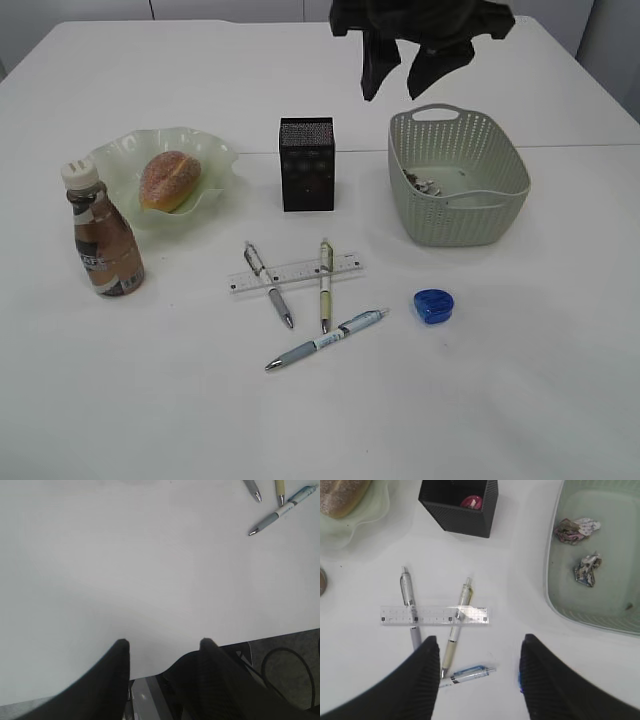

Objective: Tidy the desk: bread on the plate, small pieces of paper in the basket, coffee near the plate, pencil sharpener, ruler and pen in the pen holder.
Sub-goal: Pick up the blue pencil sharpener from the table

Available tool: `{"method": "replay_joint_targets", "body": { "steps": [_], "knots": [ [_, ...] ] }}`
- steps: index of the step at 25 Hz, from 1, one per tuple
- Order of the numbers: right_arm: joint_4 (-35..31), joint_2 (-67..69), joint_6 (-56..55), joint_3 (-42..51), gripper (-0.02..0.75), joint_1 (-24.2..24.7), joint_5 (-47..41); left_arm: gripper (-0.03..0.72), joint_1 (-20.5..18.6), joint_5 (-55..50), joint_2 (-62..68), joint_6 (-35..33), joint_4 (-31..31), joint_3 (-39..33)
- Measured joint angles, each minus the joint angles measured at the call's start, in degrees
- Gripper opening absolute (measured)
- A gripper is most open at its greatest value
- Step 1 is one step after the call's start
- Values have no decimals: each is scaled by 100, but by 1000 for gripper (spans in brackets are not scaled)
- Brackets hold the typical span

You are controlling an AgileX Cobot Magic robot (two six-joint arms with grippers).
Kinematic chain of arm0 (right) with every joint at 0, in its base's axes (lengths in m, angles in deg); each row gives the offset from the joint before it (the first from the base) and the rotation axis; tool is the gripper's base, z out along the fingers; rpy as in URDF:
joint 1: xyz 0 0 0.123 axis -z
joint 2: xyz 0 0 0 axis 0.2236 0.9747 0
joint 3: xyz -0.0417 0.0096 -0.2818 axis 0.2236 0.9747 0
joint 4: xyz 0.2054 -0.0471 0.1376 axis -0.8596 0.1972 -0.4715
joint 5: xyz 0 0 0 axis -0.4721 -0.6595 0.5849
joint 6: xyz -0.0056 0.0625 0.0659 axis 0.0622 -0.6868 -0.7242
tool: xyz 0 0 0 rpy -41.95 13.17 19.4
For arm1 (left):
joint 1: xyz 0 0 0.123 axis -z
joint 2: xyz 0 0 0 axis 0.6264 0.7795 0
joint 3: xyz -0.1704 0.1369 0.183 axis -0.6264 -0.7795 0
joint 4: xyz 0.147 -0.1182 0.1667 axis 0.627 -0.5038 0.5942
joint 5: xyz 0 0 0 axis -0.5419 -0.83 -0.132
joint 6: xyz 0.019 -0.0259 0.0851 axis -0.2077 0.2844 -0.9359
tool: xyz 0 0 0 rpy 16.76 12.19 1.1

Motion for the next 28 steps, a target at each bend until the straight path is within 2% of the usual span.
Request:
{"method": "replay_joint_targets", "body": {
  "steps": [7,18,24,28],
  "knots": [
    [429,-22,-341,1050,490,0,0,340,0,0,0,0,-22,0],
    [539,-251,-380,2661,498,0,71,341,0,0,0,0,-30,0],
    [1263,-166,-380,2886,498,0,111,341,0,0,0,0,-30,0],
    [1450,-150,-380,2886,498,0,111,341,0,0,0,0,-30,0]
  ]
}}
